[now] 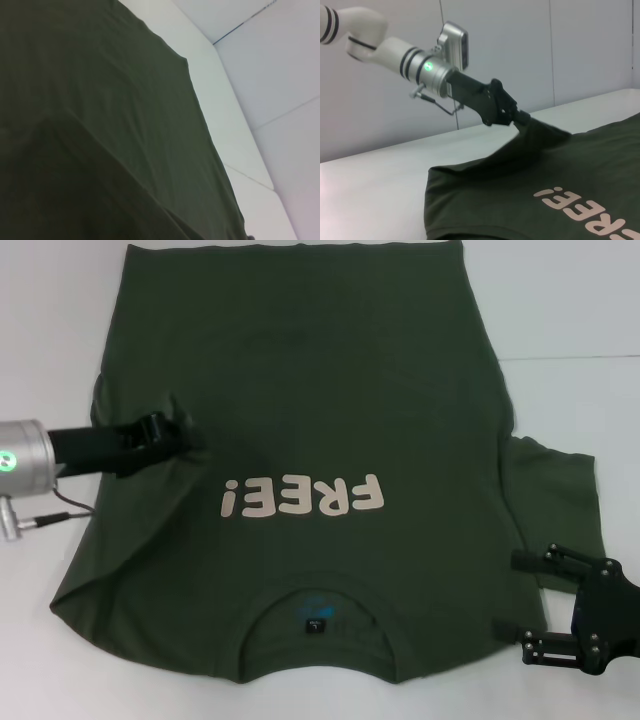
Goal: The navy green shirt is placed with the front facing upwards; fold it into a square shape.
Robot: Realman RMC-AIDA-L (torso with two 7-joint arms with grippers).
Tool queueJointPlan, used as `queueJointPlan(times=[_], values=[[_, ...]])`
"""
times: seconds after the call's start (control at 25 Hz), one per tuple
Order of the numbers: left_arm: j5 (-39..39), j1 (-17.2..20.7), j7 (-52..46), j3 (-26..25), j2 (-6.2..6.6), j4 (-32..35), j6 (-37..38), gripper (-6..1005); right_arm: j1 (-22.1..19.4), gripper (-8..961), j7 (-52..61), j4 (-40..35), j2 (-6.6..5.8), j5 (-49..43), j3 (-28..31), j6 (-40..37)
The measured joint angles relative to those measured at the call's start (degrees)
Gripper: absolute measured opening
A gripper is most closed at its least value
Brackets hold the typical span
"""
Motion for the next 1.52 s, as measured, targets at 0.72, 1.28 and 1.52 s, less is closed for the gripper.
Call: queueJointPlan(times=[0.72,1.28,1.52], values=[[-10.6,3.7,11.8,0.9,-1.12,-2.8,-0.7,449,0.8,902,0.2,0.0,0.00,0.0,0.1,0.7],[-12.2,2.1,14.7,0.8,-3.56,-5.3,-5.5,881,0.8,901,-0.1,0.1,0.00,0.0,0.1,0.8],[-18.5,4.0,21.0,0.6,-2.78,-3.7,1.2,896,1.1,900,3.6,-0.3,-0.03,0.7,0.7,0.5]])
